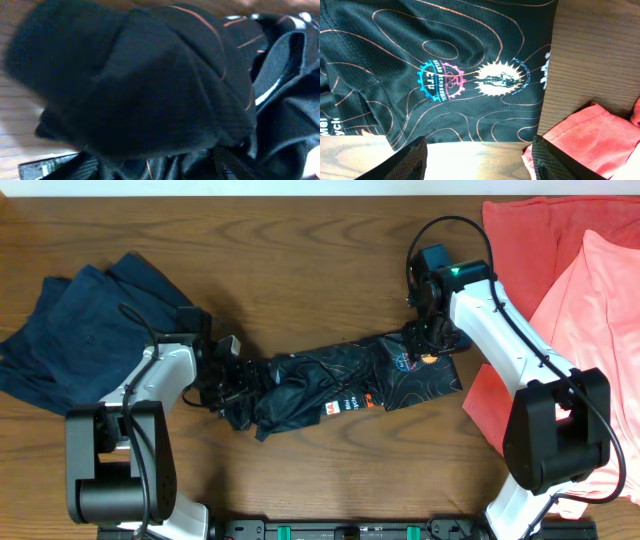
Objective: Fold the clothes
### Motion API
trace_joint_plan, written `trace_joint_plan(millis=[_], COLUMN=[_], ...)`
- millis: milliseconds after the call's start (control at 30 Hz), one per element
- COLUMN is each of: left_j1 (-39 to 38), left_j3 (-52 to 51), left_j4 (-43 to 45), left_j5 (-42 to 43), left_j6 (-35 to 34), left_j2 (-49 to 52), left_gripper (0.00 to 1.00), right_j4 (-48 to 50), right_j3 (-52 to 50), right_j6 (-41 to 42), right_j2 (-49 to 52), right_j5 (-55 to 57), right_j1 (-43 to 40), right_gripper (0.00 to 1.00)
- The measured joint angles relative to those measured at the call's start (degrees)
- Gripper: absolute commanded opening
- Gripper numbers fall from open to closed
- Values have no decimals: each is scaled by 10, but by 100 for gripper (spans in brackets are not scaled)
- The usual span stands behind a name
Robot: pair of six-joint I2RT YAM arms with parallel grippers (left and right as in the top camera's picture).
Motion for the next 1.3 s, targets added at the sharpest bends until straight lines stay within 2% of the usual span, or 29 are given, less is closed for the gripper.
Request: trace_joint_plan(millis=[67, 167, 200, 400, 600, 733, 867, 967, 1067, 1300], left_j1=[0, 0, 0, 19, 105, 170, 186, 158, 91, -129], left_j3=[-5, -9, -9, -9, 21, 54, 94, 115, 119, 119], left_j4=[1, 7, 11, 17, -33, -85, -131, -138, -117, -3], left_j5=[11, 19, 21, 28, 32, 32, 37, 62, 82, 78], left_j6=[1, 1, 1, 4, 4, 4, 3, -6, -30, -118], left_j2=[0, 1, 1, 1, -13, -64, -110, -139, -158, -135], left_gripper=[41, 8, 6, 6, 6, 6, 6, 6, 6, 6], right_j4=[0, 0, -1, -11, -12, -28, -40, -40, -40, -41], right_j3=[0, 0, 0, 0, 0, -1, -1, -1, -2, -2], right_j6=[0, 0, 0, 10, 16, 2, -9, -12, -15, -16], right_j2=[0, 0, 0, 0, -5, -20, -25, -25, -25, -25], right_j5=[0, 0, 0, 5, 12, 18, 21, 22, 22, 22], right_j1=[0, 0, 0, -5, -57, -111, -141, -152, -156, -156], right_gripper=[65, 64, 63, 60, 61, 63, 63, 63, 63, 63])
